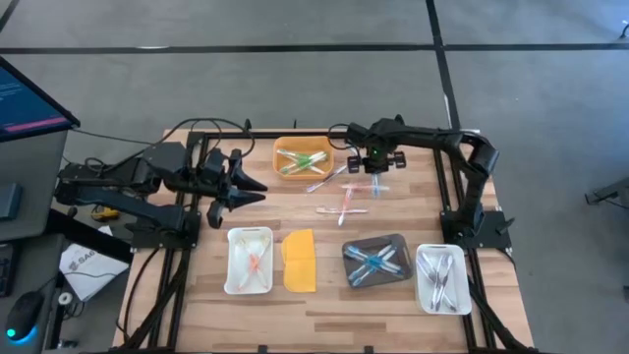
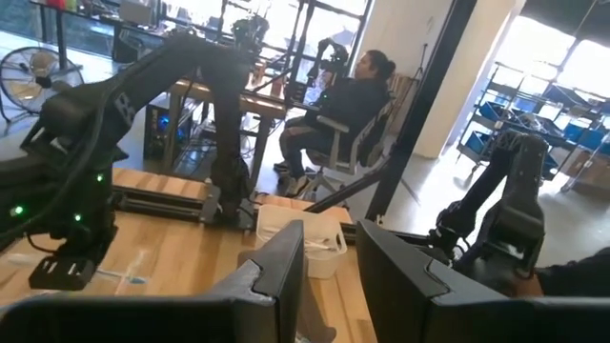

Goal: Pick & Place Toothbrushes
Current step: Put the blue toothbrush into the black bin

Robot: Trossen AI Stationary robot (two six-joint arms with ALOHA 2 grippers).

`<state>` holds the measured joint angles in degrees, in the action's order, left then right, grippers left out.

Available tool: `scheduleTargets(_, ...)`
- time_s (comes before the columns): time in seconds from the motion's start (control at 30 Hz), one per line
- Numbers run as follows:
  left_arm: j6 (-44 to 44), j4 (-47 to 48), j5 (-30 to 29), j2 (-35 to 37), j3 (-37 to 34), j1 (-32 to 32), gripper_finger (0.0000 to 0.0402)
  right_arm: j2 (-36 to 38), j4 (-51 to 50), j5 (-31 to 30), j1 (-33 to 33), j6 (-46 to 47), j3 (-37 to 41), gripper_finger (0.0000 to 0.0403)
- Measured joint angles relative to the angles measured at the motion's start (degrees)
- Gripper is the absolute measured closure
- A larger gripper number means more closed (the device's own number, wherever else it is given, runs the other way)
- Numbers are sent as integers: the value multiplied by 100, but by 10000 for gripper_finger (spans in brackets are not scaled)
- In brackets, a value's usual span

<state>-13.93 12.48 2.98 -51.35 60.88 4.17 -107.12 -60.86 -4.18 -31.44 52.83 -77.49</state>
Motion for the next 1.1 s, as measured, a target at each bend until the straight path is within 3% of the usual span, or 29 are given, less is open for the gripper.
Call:
scheduleTargets(0.37, -362, -299, -283, -83, -2, 19, 307, 860, 6, -409, 188, -985, -2, 383)
scheduleTargets(0.5, -500, -402, -500, -160, -2, 111, 307, 970, 11, -875, 179, -996, -2, 383)
scheduleTargets(0.67, -625, -513, -1186, -325, 0, 369, 307, 746, 2, -1277, 239, -1287, -2, 383)
scheduleTargets(0.9, -957, -951, -1803, -754, -2, 824, 307, 210, -431, -1449, 621, -2470, 1, 383)
scheduleTargets(1.1, -1232, -1447, -2316, -1187, -2, 1290, 307, 1231, -420, -1285, 1279, -3436, 3, 383)
